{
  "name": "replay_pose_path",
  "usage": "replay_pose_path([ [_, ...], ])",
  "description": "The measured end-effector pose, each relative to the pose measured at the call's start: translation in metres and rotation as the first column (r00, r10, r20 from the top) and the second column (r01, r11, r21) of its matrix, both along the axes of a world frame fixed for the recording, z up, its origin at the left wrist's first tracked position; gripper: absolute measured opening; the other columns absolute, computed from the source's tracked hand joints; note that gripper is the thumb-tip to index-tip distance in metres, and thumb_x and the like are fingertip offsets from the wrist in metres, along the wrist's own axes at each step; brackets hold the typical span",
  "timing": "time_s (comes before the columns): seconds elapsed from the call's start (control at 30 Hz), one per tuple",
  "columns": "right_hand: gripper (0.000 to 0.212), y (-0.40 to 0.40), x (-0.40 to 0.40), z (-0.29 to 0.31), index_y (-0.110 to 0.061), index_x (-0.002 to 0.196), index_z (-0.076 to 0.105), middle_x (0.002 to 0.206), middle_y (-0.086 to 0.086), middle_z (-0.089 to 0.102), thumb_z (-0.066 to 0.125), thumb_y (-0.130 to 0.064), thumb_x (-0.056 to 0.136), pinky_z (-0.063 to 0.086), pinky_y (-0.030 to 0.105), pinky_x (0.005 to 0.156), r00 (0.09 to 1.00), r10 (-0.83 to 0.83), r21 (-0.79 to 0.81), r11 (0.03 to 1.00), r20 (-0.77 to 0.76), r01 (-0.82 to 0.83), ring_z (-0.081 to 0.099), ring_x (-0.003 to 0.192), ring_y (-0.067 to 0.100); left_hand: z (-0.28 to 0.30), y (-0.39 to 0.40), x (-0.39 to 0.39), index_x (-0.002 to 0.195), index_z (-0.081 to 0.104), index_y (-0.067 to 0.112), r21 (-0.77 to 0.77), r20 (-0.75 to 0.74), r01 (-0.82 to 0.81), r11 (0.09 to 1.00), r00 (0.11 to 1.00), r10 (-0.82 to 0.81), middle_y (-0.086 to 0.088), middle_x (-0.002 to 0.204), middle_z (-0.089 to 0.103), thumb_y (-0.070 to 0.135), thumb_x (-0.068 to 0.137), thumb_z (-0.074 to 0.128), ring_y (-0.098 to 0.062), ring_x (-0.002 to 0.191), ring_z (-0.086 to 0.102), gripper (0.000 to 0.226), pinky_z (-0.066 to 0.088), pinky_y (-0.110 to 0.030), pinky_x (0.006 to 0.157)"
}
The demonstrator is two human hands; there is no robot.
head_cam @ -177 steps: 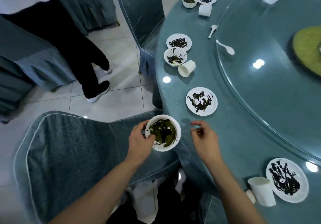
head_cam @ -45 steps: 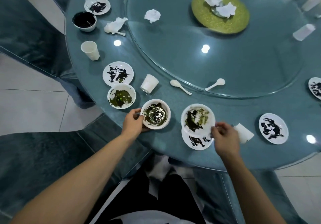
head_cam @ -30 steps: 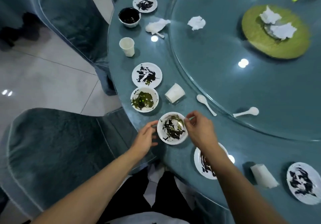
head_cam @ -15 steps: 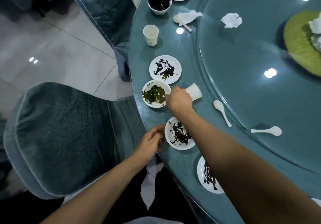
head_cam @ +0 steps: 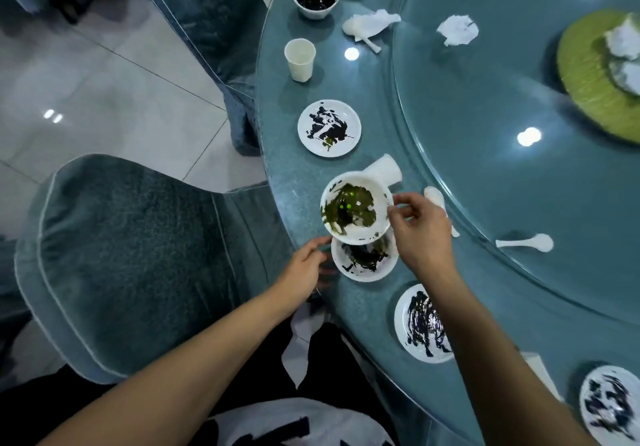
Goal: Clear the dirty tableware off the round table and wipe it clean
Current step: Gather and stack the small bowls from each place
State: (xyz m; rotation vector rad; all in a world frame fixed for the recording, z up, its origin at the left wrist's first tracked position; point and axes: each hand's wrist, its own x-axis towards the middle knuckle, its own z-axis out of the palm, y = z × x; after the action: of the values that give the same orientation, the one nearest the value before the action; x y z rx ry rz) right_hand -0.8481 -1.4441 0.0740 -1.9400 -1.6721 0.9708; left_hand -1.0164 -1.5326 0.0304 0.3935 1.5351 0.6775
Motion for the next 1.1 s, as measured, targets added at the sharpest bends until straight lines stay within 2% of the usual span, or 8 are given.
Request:
replay_pose_path([
  [0.17, 0.012, -0.041, 0.024, -0.015, -0.027, 0.105, 0.068, 0.08, -0.011, 0.067, 0.061, -0.031, 0.095, 0.045, 0.03, 0.069, 0.983, 0.04, -0.066, 0.997, 0.178, -0.028, 0.064, 0.076, 0.019, 0.002, 0.003, 0.0, 0.13, 0.055, 0.027, 0.039, -0.007, 0.046, 0.998, 0.999, -0.046, -0.009, 0.11, 0.065, 0.015, 0.106, 0.041, -0.029, 0.091, 0.066, 0.03, 0.056, -0.055, 0.09],
  [0.3, 0.02, -0.053, 0.02, -0.025, -0.028, 0.11, 0.062, 0.085, -0.006, 0.065, 0.065, -0.035, 0.092, 0.05, 0.036, 0.076, 0.968, 0.028, -0.042, 0.999, 0.248, -0.018, 0.063, 0.085, 0.021, 0.003, 0.009, 0.0, 0.144, 0.044, 0.033, 0.14, -0.036, 0.109, 0.984, 0.994, -0.105, -0.003, 0.114, 0.061, 0.012, 0.099, 0.062, -0.02, 0.1, 0.067, 0.053, 0.062, -0.045, 0.084],
  [0.43, 0.029, -0.06, 0.015, -0.035, -0.029, 0.121, 0.054, 0.101, -0.001, 0.061, 0.061, -0.037, 0.094, 0.049, 0.038, 0.085, 0.973, -0.01, -0.01, 1.0, 0.233, 0.012, 0.059, 0.093, 0.018, -0.015, 0.018, 0.006, 0.137, 0.039, 0.062, 0.214, -0.242, 0.249, 0.945, 0.95, -0.195, 0.004, 0.123, 0.059, 0.029, 0.08, 0.069, -0.021, 0.116, 0.061, 0.072, 0.057, -0.051, 0.092],
  [0.63, 0.031, -0.069, 0.006, -0.044, -0.031, 0.124, 0.049, 0.1, -0.003, 0.064, 0.059, -0.036, 0.095, 0.052, 0.041, 0.085, 0.977, -0.056, 0.009, 0.998, 0.205, 0.055, 0.063, 0.091, 0.021, -0.029, 0.023, 0.01, 0.134, 0.042, 0.053, 0.243, -0.332, 0.237, 0.941, 0.931, -0.149, 0.006, 0.129, 0.059, 0.019, 0.076, 0.065, -0.019, 0.119, 0.058, 0.07, 0.054, -0.048, 0.098],
  [0.77, 0.029, -0.068, -0.003, -0.049, -0.032, 0.123, 0.049, 0.098, -0.001, 0.065, 0.057, -0.033, 0.095, 0.052, 0.045, 0.086, 0.973, -0.139, 0.001, 0.99, 0.184, 0.141, 0.063, 0.091, 0.023, -0.037, 0.019, 0.011, 0.131, 0.046, 0.05, 0.239, -0.287, 0.186, 0.953, 0.951, -0.114, 0.008, 0.128, 0.057, 0.028, 0.075, 0.066, -0.02, 0.12, 0.058, 0.064, 0.059, -0.048, 0.089],
  [0.9, 0.03, -0.07, -0.005, -0.052, -0.035, 0.124, 0.047, 0.1, -0.002, 0.063, 0.056, -0.037, 0.095, 0.052, 0.048, 0.088, 0.971, -0.177, 0.002, 0.984, 0.164, 0.179, 0.062, 0.093, 0.02, -0.029, 0.008, 0.017, 0.14, 0.047, 0.035, 0.247, -0.154, 0.082, 0.965, 0.987, -0.044, 0.003, 0.129, 0.058, 0.014, 0.088, 0.072, -0.021, 0.112, 0.063, 0.061, 0.064, -0.04, 0.066],
  [1.03, 0.03, -0.078, -0.002, -0.052, -0.036, 0.125, 0.048, 0.1, -0.003, 0.06, 0.051, -0.045, 0.097, 0.052, 0.048, 0.09, 0.976, -0.179, -0.007, 0.983, 0.124, 0.182, 0.061, 0.092, 0.016, -0.026, -0.001, 0.031, 0.135, 0.04, 0.051, 0.16, -0.063, -0.037, 0.986, 0.997, 0.047, 0.002, 0.125, 0.061, 0.017, 0.092, 0.069, -0.028, 0.098, 0.072, 0.062, 0.064, -0.038, 0.066],
  [1.1, 0.034, -0.085, 0.002, -0.05, -0.035, 0.13, 0.047, 0.101, -0.004, 0.06, 0.048, -0.048, 0.099, 0.052, 0.047, 0.09, 0.978, -0.172, -0.006, 0.985, 0.115, 0.174, 0.061, 0.093, 0.015, -0.025, 0.0, 0.04, 0.139, 0.039, 0.047, 0.128, -0.057, -0.093, 0.987, 0.993, 0.101, 0.002, 0.125, 0.06, 0.014, 0.093, 0.066, -0.026, 0.094, 0.072, 0.062, 0.064, -0.039, 0.065],
])
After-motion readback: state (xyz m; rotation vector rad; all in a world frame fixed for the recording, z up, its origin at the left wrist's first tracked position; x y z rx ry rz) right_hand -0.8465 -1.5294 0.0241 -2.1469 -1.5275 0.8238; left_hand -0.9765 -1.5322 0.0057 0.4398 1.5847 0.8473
